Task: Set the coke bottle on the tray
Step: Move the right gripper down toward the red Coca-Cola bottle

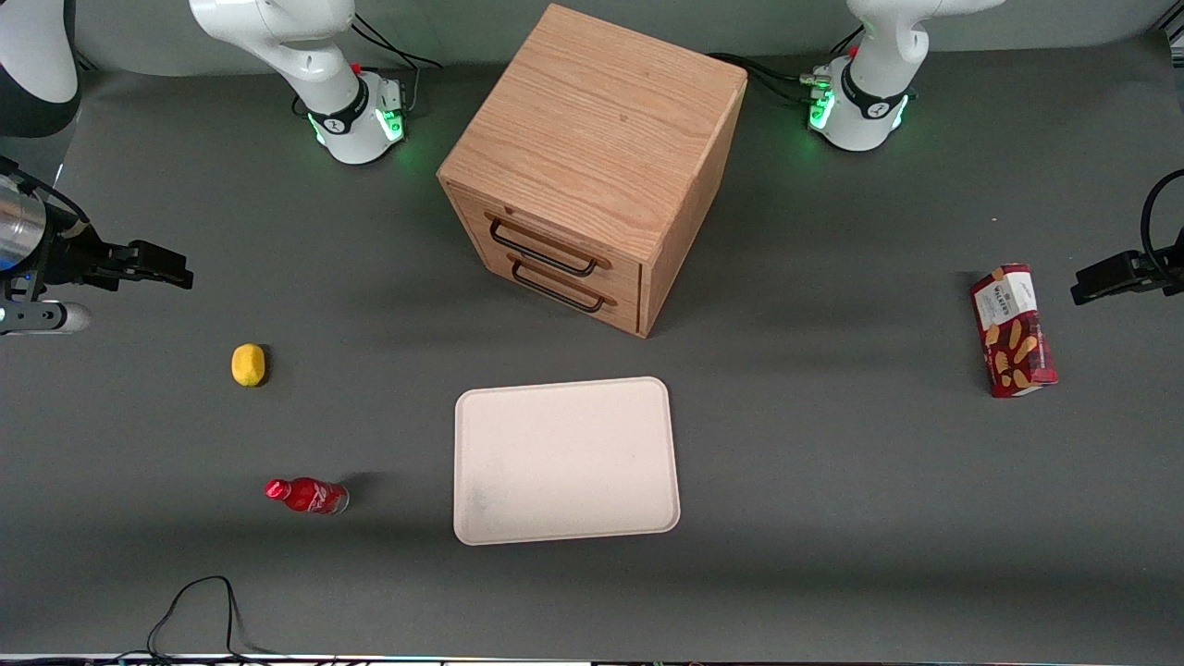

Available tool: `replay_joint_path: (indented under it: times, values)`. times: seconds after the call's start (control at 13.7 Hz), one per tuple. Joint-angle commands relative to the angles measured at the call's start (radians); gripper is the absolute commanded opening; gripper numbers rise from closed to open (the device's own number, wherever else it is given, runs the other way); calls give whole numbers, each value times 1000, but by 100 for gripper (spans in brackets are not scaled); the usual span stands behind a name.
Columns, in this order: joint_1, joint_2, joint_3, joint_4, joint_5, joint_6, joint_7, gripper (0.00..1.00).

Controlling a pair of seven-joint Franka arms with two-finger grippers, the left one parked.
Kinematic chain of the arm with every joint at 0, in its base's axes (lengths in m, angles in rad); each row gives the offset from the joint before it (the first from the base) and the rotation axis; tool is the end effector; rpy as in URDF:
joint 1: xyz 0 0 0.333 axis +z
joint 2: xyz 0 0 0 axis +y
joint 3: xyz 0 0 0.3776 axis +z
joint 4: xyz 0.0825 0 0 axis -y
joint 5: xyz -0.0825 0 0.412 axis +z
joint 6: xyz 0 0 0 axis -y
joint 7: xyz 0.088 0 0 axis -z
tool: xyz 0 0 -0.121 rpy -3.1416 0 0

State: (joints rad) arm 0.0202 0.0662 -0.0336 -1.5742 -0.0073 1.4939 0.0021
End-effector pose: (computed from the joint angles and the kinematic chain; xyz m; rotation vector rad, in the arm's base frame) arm 0.5934 -0.0082 0.6254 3.1244 -0.0244 -0.2293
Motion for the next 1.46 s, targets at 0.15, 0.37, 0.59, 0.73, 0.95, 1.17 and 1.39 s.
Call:
replay_joint_path:
  times: [0.15,0.37,0.59,0.73,0.95,1.17,1.39]
  values:
    - [11,15,-9,40,9,-23,-20,100]
    - [12,17,-8,69,9,-46,-18,100]
    - [11,50,-9,121,6,-109,-13,100]
    - [15,56,-8,134,9,-113,-10,100]
    - [20,107,-6,198,9,-133,-8,100]
    - [23,203,-3,314,12,-175,-8,100]
    - [30,271,18,394,6,-176,-7,100]
